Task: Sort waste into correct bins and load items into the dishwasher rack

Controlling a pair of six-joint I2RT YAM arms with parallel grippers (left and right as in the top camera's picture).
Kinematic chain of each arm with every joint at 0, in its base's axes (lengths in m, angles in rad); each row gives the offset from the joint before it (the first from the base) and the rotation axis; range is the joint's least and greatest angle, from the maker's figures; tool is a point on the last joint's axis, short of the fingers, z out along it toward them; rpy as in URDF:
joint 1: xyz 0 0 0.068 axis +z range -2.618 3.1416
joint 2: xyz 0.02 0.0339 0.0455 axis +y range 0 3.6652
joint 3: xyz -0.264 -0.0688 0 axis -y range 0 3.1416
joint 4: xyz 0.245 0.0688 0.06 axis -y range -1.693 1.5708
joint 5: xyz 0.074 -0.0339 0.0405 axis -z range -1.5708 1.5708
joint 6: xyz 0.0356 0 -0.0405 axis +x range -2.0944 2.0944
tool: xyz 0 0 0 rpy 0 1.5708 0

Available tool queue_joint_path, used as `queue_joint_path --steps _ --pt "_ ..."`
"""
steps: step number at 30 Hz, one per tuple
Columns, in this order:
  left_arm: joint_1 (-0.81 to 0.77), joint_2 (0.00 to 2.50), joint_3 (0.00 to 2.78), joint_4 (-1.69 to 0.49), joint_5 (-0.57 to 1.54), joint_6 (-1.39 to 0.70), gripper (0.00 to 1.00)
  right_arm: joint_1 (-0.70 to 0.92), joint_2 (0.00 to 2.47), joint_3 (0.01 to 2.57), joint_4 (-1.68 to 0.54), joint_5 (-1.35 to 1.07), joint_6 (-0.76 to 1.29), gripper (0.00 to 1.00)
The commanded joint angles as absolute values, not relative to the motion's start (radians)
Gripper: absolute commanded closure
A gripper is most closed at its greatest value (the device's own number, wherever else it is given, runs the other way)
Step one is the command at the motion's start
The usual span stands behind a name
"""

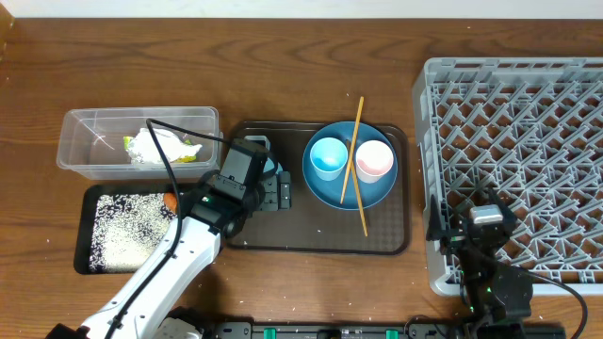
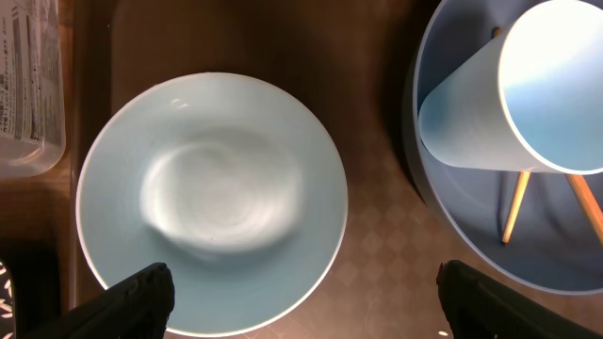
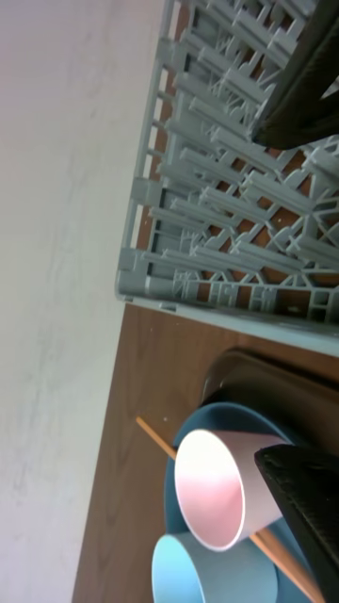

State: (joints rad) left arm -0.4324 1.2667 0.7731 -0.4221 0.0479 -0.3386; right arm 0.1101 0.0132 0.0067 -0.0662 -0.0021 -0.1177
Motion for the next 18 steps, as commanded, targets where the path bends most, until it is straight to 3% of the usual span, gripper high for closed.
queue_joint_path --steps 1,8,18 --pt "-0.434 1.253 0.794 -0.425 0.033 -0.321 0.08 0.104 0.013 0.006 -0.063 -0.035 -0.101 0.01" --pt "-0.434 1.253 0.794 -0.425 0.032 -0.321 0.08 0.104 0.013 0.067 -0.161 -0.039 -0.007 0.01" --pt "-0.434 1.253 0.794 -0.424 0.032 -0.321 0.08 0.104 0.187 0.529 -0.580 -0.099 0.083 0.01"
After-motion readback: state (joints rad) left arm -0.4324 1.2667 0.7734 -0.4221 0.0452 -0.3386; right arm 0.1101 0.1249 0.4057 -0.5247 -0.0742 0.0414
